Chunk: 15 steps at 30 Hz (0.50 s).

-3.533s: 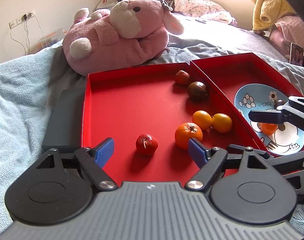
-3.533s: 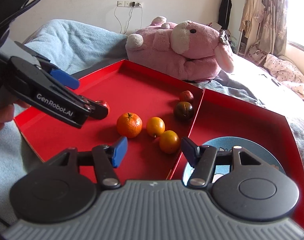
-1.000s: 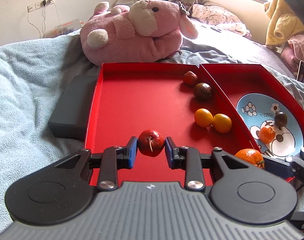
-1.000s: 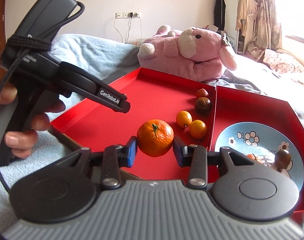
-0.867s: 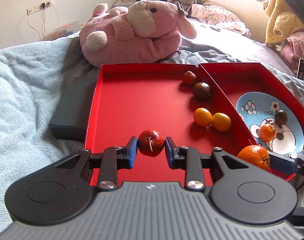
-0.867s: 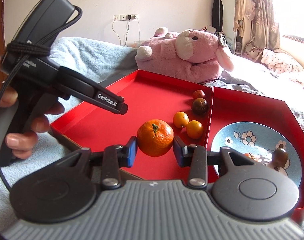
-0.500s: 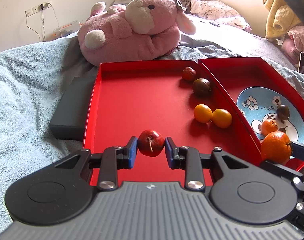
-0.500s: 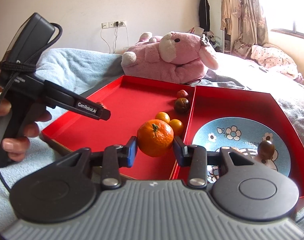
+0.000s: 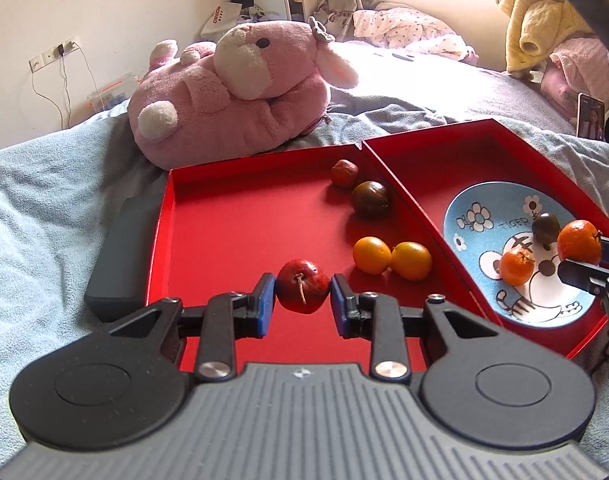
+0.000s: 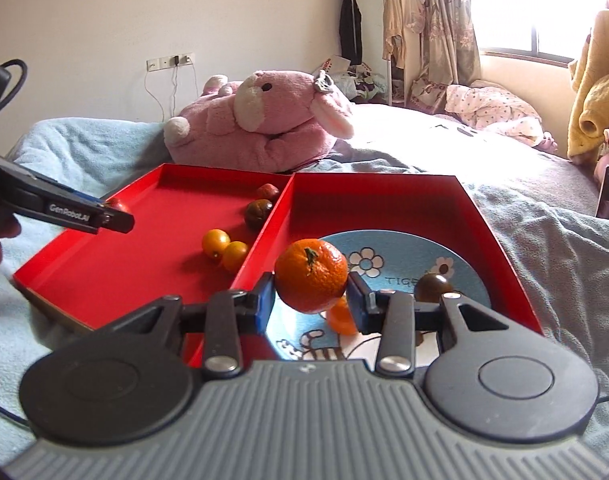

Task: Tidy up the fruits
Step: 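Place the tangerine on the plate with the right tool while the left tool places the apple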

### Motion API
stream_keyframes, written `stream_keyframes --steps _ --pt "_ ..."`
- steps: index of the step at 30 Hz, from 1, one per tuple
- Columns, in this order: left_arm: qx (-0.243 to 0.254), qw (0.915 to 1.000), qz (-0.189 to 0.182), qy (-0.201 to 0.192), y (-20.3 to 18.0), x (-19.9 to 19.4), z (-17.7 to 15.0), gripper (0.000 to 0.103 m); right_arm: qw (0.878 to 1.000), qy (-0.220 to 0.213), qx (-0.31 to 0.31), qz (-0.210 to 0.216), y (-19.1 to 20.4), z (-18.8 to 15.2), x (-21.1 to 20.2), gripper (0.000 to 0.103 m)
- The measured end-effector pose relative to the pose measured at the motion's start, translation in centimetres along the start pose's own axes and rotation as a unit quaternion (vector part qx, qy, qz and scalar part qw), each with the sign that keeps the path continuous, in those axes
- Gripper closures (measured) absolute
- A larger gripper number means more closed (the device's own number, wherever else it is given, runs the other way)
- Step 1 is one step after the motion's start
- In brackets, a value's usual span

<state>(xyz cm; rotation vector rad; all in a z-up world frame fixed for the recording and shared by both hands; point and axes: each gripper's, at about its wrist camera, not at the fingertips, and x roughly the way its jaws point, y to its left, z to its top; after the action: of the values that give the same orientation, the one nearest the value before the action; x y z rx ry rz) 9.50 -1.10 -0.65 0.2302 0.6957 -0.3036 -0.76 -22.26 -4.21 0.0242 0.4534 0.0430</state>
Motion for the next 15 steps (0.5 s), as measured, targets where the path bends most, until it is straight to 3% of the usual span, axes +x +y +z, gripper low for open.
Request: stream_keyframes --steps 8,15 --pt "0.021 0.9976 -0.065 -0.015 -5.3 1.1 3.7 0.068 0.998 0.010 0.024 -0.058 -5.2 1.0 1.4 0.061" --pt "0.071 0.9924 -0.100 0.003 -11.6 4.9 5.7 0.068 0.994 0.073 0.034 -0.078 -7.2 2.2 4.4 0.061"
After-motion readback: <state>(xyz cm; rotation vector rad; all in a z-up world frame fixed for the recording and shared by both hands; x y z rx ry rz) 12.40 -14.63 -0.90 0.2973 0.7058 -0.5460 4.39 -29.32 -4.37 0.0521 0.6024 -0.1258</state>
